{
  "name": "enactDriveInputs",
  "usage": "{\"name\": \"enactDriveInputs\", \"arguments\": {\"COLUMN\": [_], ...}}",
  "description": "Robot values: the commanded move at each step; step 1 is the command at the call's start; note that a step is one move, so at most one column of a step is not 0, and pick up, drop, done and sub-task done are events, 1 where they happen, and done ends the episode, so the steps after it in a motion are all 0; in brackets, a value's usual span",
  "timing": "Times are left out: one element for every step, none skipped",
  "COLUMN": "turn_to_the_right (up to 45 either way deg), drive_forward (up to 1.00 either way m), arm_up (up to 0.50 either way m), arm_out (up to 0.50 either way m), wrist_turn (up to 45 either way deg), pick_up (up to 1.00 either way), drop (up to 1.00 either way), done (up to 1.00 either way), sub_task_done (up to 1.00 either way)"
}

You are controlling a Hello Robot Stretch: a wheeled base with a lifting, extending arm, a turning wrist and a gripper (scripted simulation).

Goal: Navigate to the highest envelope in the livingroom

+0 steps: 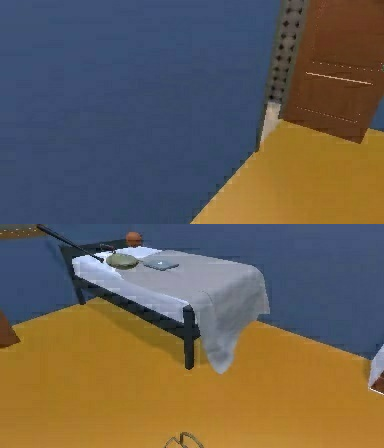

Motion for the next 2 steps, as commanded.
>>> {"name": "enactDriveInputs", "arguments": {"turn_to_the_right": [30.0,0.0], "drive_forward": [0.00,1.00], "arm_up": [0.00,0.00], "arm_out": [0.00,0.00], "wrist_turn": [0.0,0.0], "pick_up": [0.00,0.00], "drop": [0.00,0.00], "done": [0.00,0.00], "sub_task_done": [0.00,0.00]}}
